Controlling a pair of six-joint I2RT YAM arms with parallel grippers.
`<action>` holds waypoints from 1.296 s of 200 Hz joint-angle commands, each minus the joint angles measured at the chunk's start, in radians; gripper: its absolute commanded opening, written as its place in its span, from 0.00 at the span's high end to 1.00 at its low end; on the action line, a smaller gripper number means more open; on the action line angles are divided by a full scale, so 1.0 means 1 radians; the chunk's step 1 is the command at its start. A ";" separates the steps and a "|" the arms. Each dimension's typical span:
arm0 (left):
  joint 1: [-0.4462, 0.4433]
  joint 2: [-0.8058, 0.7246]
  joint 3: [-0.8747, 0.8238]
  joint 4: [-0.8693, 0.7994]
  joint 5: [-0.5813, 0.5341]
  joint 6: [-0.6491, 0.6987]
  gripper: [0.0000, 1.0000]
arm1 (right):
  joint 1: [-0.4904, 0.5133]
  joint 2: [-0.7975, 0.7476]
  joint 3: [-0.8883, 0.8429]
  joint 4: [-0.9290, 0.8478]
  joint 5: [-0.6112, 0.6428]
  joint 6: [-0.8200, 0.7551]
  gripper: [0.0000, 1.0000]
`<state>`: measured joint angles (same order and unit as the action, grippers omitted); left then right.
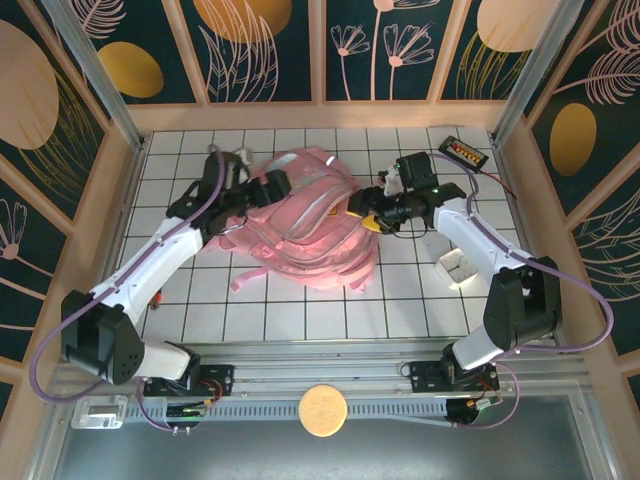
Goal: Pack the student bag
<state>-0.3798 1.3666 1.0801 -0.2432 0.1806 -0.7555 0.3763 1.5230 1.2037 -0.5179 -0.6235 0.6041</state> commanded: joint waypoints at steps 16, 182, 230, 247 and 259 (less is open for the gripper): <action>0.092 -0.020 -0.202 0.230 0.213 -0.223 0.13 | 0.043 -0.008 -0.008 -0.028 0.059 -0.016 0.35; 0.227 0.178 -0.231 0.312 0.272 -0.219 0.20 | 0.051 0.044 -0.149 0.101 0.096 0.033 0.40; 0.229 0.145 -0.218 0.269 0.276 -0.191 0.19 | -0.017 0.149 -0.138 0.244 0.127 0.069 0.51; 0.229 0.122 -0.235 0.266 0.281 -0.193 0.19 | -0.054 0.171 -0.123 0.259 0.143 0.067 0.73; 0.229 0.104 -0.248 0.261 0.281 -0.197 0.19 | -0.083 0.186 -0.119 0.278 0.142 0.068 0.85</action>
<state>-0.1585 1.5261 0.8452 0.0216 0.4389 -0.9592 0.3504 1.6768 1.0649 -0.3161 -0.5381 0.6674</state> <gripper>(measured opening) 0.811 0.253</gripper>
